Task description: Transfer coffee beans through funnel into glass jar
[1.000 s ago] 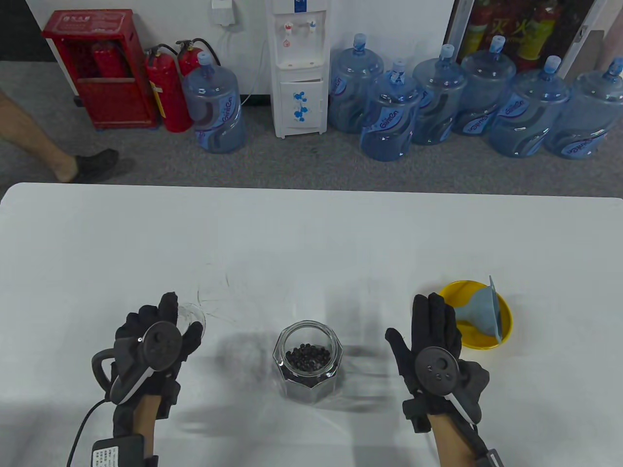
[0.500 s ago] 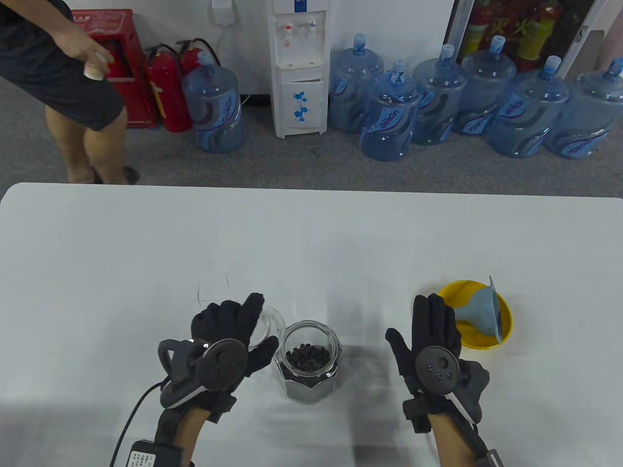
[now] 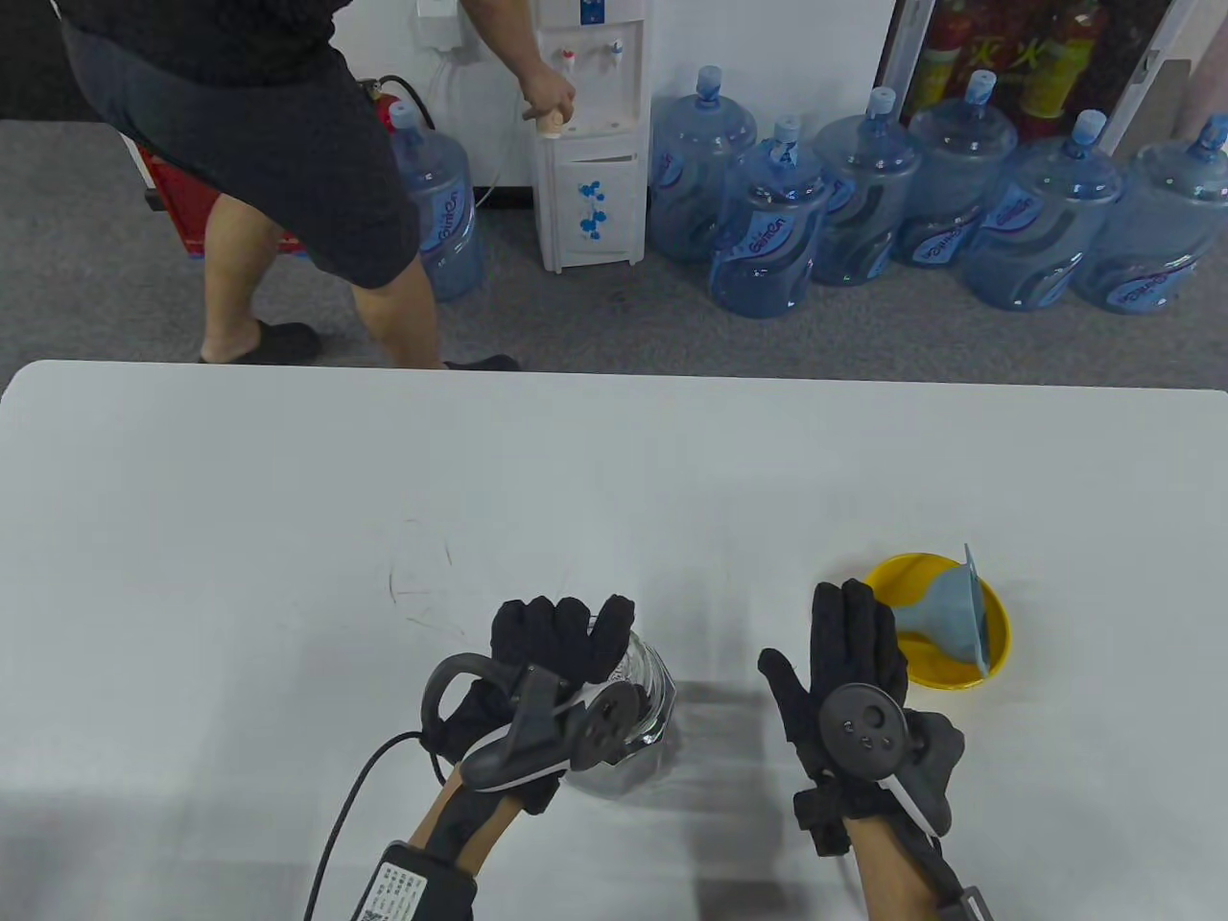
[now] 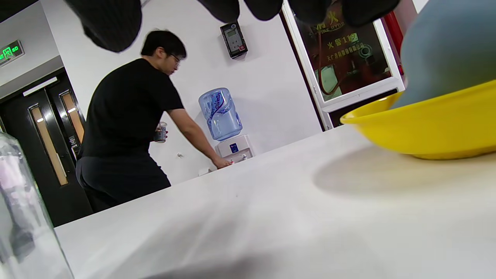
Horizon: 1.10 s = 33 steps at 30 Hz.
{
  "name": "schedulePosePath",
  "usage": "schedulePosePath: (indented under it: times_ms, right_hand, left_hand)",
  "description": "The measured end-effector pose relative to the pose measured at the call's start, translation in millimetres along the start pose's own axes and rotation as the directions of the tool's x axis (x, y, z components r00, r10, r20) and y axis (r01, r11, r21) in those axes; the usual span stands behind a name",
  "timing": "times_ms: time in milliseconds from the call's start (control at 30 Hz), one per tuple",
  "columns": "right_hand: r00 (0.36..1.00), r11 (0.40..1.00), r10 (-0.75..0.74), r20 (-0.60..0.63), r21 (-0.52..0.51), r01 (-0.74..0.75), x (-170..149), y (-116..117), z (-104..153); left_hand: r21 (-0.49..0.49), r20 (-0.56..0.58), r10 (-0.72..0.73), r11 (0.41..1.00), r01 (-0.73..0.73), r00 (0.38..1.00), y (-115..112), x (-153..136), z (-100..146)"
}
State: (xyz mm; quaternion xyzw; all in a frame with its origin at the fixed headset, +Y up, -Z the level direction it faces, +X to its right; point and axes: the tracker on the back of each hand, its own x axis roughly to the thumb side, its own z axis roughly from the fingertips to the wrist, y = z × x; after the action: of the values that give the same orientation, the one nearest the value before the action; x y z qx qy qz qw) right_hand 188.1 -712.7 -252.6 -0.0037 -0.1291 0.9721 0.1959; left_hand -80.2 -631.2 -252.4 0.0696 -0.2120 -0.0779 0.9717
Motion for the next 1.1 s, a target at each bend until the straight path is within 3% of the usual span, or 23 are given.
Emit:
schedulePosePath:
  times_ms: [367, 800, 900, 967, 1100]
  right_hand:
    - [1.0, 1.0, 0.004, -0.003, 0.005, -0.004, 0.9, 0.3, 0.6]
    - [1.0, 0.998, 0.016, 0.015, 0.058, -0.016, -0.8, 6.0, 1.4]
    - [1.0, 0.999, 0.01, 0.022, 0.051, -0.011, -0.6, 4.6, 1.9]
    - [1.0, 0.999, -0.002, 0.027, 0.041, 0.0, -0.8, 2.7, 2.4]
    - [1.0, 1.0, -0.007, 0.027, 0.01, 0.007, -2.3, -0.9, 3.5]
  left_hand:
    - [-0.036, 0.032, 0.075, 0.997, -0.074, 0.997, -5.2, 4.4, 0.3]
    - [-0.007, 0.018, 0.19, 0.982, -0.19, 0.982, -15.0, -9.4, 6.2]
    - [0.061, 0.005, 0.323, 0.945, -0.323, 0.946, -12.9, -22.8, 10.1]
    - [0.174, -0.015, 0.399, 0.904, -0.39, 0.917, -10.4, -37.9, 14.0]
    - [0.266, -0.119, 0.348, 0.913, -0.308, 0.93, -9.7, -68.5, 23.3]
